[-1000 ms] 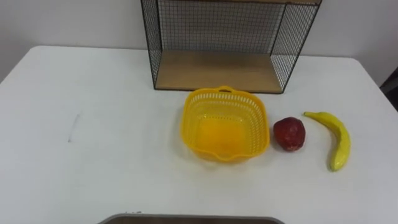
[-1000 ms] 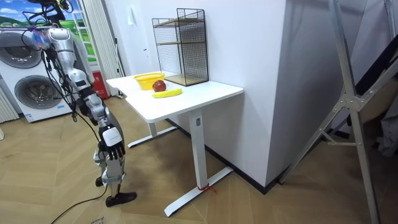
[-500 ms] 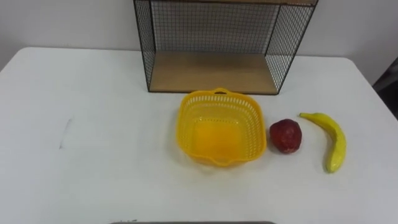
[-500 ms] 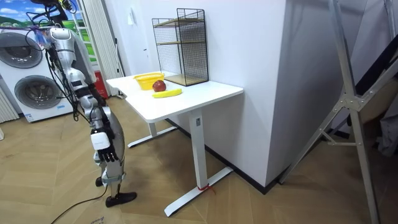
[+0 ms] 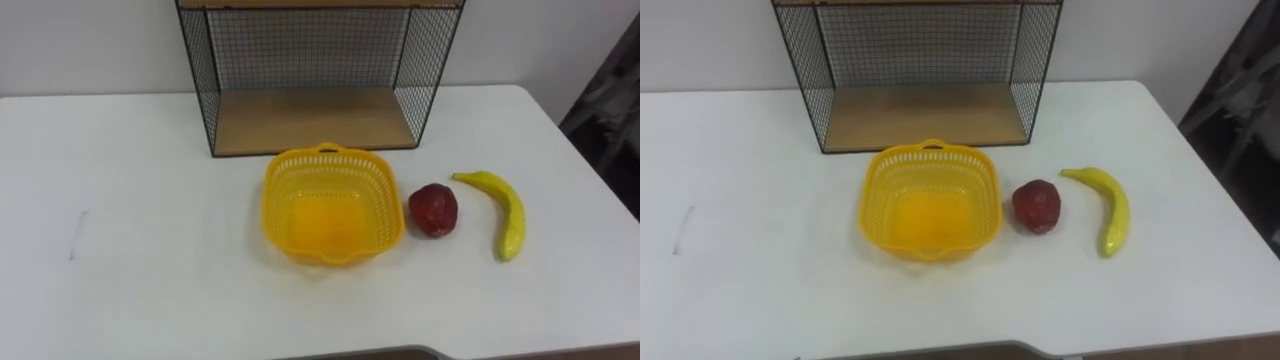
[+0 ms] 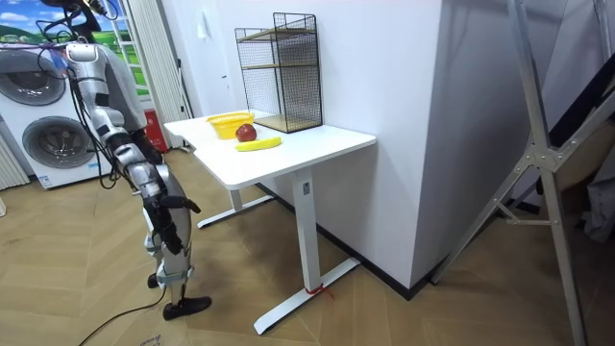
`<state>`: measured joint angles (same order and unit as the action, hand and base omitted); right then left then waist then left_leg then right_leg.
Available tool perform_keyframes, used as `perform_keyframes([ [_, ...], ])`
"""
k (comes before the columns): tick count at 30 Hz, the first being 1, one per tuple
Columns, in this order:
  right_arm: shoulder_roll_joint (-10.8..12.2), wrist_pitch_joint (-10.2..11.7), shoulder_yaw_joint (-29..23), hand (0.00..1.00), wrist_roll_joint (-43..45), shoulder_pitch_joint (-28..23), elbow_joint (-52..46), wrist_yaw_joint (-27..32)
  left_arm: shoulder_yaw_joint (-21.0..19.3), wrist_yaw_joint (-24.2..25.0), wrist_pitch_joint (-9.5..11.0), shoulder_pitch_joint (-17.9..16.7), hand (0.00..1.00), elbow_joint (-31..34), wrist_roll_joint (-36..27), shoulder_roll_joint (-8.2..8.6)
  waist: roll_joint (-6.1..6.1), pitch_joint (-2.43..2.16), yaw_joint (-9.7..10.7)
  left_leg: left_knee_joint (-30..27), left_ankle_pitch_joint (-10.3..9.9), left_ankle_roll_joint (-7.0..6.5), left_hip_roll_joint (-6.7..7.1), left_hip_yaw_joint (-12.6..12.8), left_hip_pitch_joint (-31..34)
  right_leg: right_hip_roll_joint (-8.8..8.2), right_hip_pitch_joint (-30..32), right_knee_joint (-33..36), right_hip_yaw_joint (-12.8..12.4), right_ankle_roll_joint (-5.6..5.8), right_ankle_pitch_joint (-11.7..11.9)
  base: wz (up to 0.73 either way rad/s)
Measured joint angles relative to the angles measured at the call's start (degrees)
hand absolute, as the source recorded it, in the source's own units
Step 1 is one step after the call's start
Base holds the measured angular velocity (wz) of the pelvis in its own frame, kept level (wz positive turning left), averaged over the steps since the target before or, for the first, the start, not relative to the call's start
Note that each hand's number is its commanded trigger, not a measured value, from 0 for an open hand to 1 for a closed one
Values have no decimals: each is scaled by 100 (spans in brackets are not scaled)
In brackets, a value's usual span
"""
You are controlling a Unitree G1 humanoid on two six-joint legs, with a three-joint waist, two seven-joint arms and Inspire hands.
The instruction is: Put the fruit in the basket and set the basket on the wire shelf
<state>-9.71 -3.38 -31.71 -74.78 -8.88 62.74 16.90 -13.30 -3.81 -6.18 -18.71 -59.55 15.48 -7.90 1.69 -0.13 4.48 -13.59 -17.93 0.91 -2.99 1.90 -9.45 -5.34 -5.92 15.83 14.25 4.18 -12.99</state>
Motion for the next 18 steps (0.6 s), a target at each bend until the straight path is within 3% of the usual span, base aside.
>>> perform_keyframes([
  [7, -111, 539, -517, 0, 926, 65, -2447, 1831, -15, -90, 146, -107, 0, 204, 33, -123, 61, -13, 161, 3, 6, 3, -6, 42, 36, 0, 45, -9, -18, -1, 1, -1],
  [11, -276, 906, -526, 0, 2258, 242, -3888, 2954, 6, -133, 286, -79, 0, 225, 41, -191, 66, -11, 136, -15, 25, 4, -5, 41, 214, 5, 211, -7, -22, -7, 25, 0],
  [18, -299, 1161, -250, 0, 4605, 253, -5732, 3750, 126, -220, 308, -82, 0, 213, 101, -189, 25, 27, -34, 30, 66, 12, -3, 40, 292, 8, 307, -47, -7, -6, 38, 0],
])
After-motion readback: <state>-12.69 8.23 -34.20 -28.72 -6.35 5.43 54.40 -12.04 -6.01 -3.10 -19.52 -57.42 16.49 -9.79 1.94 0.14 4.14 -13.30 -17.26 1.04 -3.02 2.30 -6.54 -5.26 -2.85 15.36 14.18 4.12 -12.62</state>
